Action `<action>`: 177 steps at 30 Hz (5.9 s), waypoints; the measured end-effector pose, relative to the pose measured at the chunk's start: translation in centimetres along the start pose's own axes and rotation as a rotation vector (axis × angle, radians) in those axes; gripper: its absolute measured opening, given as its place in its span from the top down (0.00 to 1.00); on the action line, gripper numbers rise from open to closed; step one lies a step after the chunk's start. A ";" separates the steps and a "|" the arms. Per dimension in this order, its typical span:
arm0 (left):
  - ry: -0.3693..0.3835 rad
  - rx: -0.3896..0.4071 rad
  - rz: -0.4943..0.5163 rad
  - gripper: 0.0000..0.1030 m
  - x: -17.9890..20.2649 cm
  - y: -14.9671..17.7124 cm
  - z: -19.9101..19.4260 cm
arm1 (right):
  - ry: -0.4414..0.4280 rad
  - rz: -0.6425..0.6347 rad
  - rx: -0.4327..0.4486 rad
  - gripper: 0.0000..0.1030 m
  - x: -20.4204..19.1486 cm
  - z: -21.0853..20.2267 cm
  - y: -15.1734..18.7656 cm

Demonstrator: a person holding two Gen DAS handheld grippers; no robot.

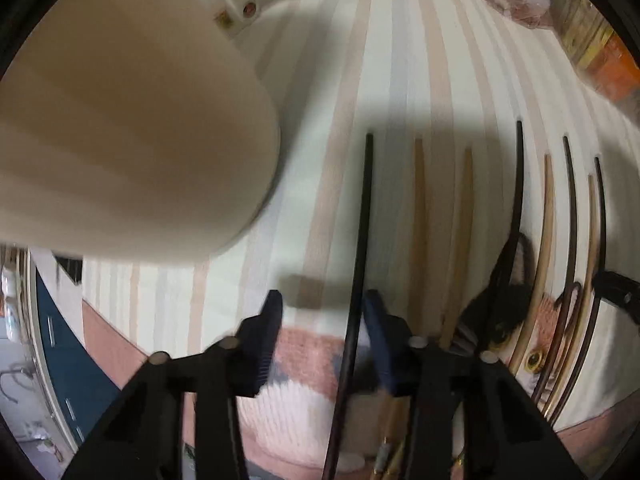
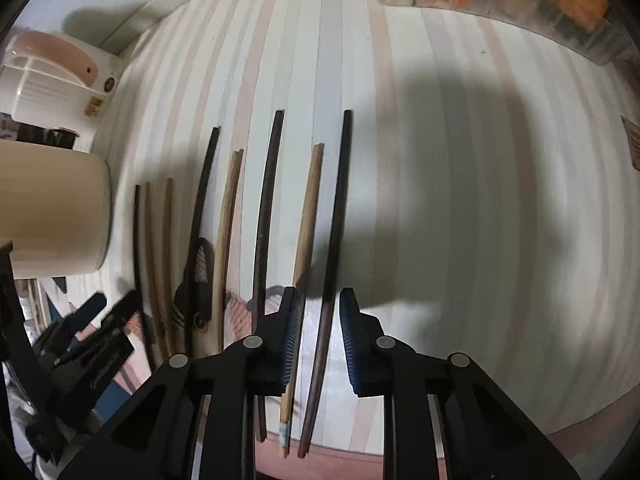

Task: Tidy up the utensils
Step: 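Grasp a dark chopstick with the left tool while the right tool grasps another, then lift both dark chopsticks upright toward the beige holder, then lower both dark chopsticks into the holder slots and open both tools, then move both open tools back down to the placemat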

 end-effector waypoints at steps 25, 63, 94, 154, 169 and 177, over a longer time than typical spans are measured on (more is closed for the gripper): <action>0.261 -0.045 -0.284 0.94 -4.0 7.1 -0.6 | 0.083 -0.056 -0.050 0.88 -0.9 0.2 -1.3; 0.086 0.047 -0.177 0.97 -1.5 1.2 -3.8 | 0.182 -0.075 0.040 0.95 1.8 -5.1 -1.4; 0.000 0.484 -0.299 0.98 -6.4 -0.4 -21.7 | -0.103 -0.267 0.467 0.95 -8.1 -21.0 -1.7; 0.007 0.487 -0.570 0.17 -25.5 0.7 -26.8 | -0.401 -0.488 0.359 0.54 -32.5 -25.8 -0.9; -0.116 0.370 -0.532 0.00 -17.0 6.1 -20.2 | -0.224 -0.305 0.443 0.11 -16.7 -24.1 -1.3; -0.035 0.226 -0.349 0.00 -7.9 5.2 -11.5 | -0.058 -0.151 0.227 0.63 -6.7 -13.2 -1.5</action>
Point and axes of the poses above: each gripper's, at about its wrist camera, not at the fingertips, and z roughly the way its jaws point, x to its right, y to its underside, the point moved 6 cm from there along z, roughly the way its jaws point, and after that the axes turned 15 degrees about z, right-handed, at the moved point
